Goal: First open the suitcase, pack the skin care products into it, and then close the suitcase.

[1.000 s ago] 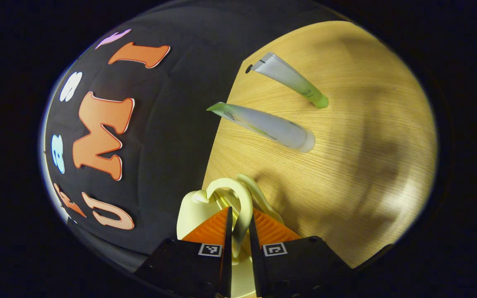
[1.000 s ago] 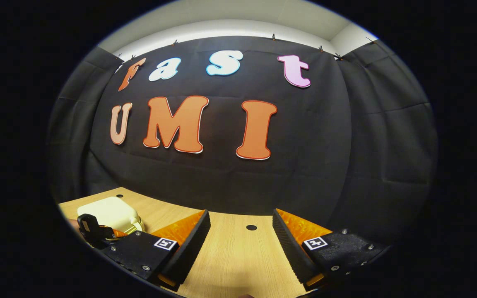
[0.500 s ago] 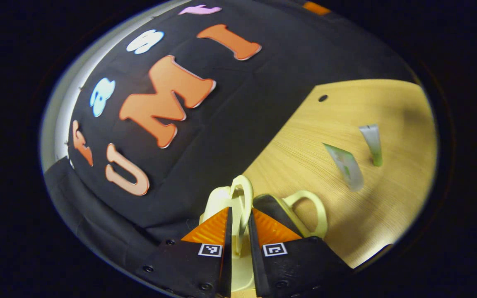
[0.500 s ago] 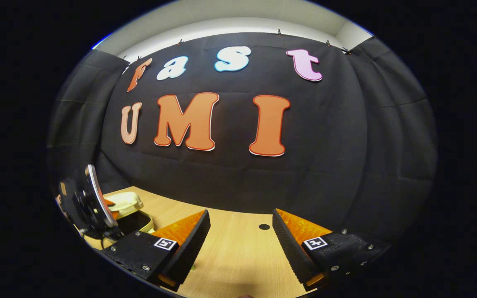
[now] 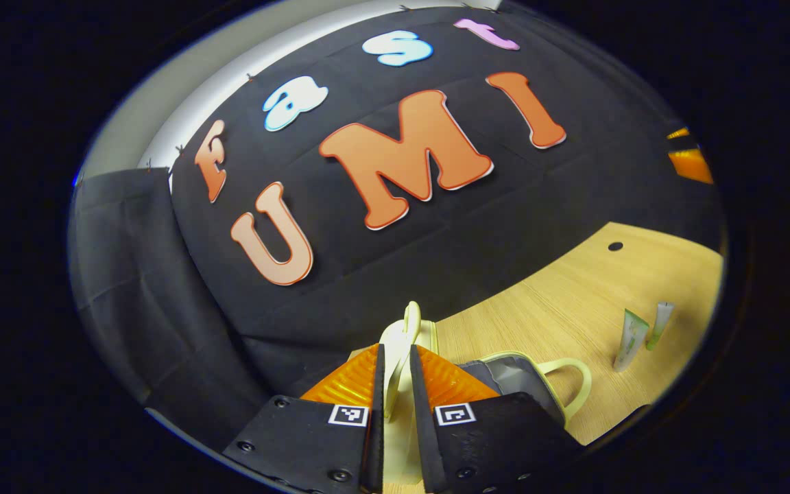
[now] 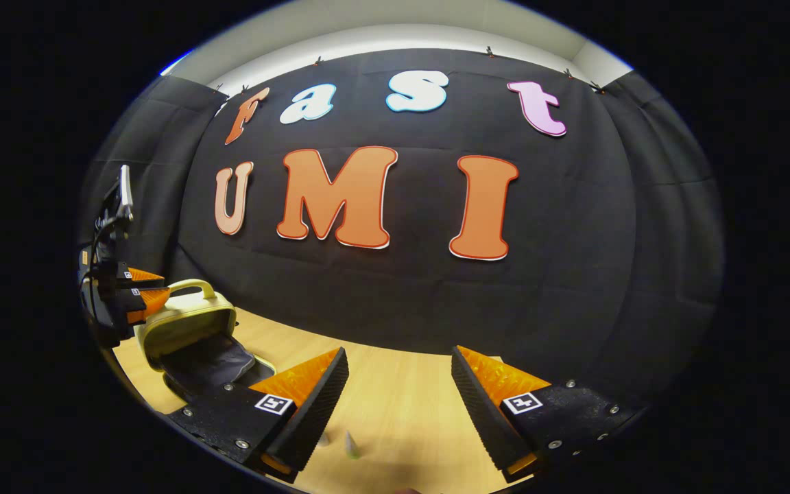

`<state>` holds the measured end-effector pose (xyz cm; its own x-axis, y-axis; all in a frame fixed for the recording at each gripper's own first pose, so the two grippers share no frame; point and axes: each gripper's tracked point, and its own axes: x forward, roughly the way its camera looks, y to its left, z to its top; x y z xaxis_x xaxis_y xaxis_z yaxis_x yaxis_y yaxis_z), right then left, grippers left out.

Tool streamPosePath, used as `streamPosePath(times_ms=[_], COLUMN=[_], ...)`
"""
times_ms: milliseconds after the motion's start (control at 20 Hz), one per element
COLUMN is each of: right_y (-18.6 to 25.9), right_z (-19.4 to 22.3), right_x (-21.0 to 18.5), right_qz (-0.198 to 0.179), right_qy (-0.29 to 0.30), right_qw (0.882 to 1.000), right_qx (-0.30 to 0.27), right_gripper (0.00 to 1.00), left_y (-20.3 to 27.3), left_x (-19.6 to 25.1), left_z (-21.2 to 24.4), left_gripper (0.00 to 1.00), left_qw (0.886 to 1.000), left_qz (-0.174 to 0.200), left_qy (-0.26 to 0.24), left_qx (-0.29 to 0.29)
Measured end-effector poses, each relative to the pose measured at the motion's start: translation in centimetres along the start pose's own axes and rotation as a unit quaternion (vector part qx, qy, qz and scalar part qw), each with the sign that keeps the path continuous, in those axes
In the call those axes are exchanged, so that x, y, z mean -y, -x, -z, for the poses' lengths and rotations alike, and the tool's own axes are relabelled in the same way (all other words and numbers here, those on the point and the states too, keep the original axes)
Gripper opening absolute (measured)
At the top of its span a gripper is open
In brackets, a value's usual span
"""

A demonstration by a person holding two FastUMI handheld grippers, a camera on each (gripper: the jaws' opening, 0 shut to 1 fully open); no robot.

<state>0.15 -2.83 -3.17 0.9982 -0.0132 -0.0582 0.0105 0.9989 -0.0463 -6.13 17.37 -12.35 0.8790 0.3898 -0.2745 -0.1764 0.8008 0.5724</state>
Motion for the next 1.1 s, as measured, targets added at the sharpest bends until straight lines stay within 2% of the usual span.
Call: streamPosePath(times_ms=[250, 400, 550, 600, 700, 750, 800, 900, 1100], right_y=[-0.6, -0.9, -0.9, -1.0, -1.0, -0.9, -0.7, -0.6, -0.4], right_z=[-1.0, -1.3, -1.8, -1.9, -1.9, -2.0, -1.9, -2.0, -1.1], right_x=[-5.1, -7.6, -9.5, -10.1, -11.3, -11.7, -12.0, -12.6, -13.3], right_qz=[0.003, 0.01, 0.018, 0.019, 0.024, 0.027, 0.031, 0.038, 0.045], right_qy=[-0.001, 0.004, 0.004, 0.001, -0.004, -0.004, -0.002, 0.005, 0.01], right_qw=[1.0, 1.0, 1.0, 1.0, 1.0, 1.0, 0.999, 0.999, 0.998], right_qx=[0.0, -0.005, -0.007, -0.009, -0.012, -0.015, -0.017, -0.019, -0.037], right_gripper=[0.95, 0.95, 0.95, 0.95, 0.95, 0.95, 0.95, 0.95, 0.95], left_y=[-1.9, -3.3, -4.8, -5.5, -7.6, -7.3, -7.8, -9.0, -8.7], left_x=[-8.8, -13.6, -17.7, -18.5, -20.5, -21.4, -22.1, -22.4, -22.4], left_z=[3.0, 6.5, 9.5, 10.6, 13.9, 15.7, 18.2, 21.0, 24.3], left_gripper=[0.21, 0.21, 0.26, 0.26, 0.2, 0.01, 0.01, 0.01, 0.01], left_qw=[0.998, 0.997, 0.995, 0.995, 0.993, 0.993, 0.991, 0.986, 0.981], left_qz=[-0.024, -0.04, -0.053, -0.047, -0.07, -0.074, -0.08, -0.067, -0.063], left_qy=[0.059, 0.064, 0.072, 0.082, 0.091, 0.068, 0.076, 0.107, 0.138], left_qx=[-0.01, -0.027, -0.035, -0.038, -0.041, -0.066, -0.082, -0.106, -0.124])
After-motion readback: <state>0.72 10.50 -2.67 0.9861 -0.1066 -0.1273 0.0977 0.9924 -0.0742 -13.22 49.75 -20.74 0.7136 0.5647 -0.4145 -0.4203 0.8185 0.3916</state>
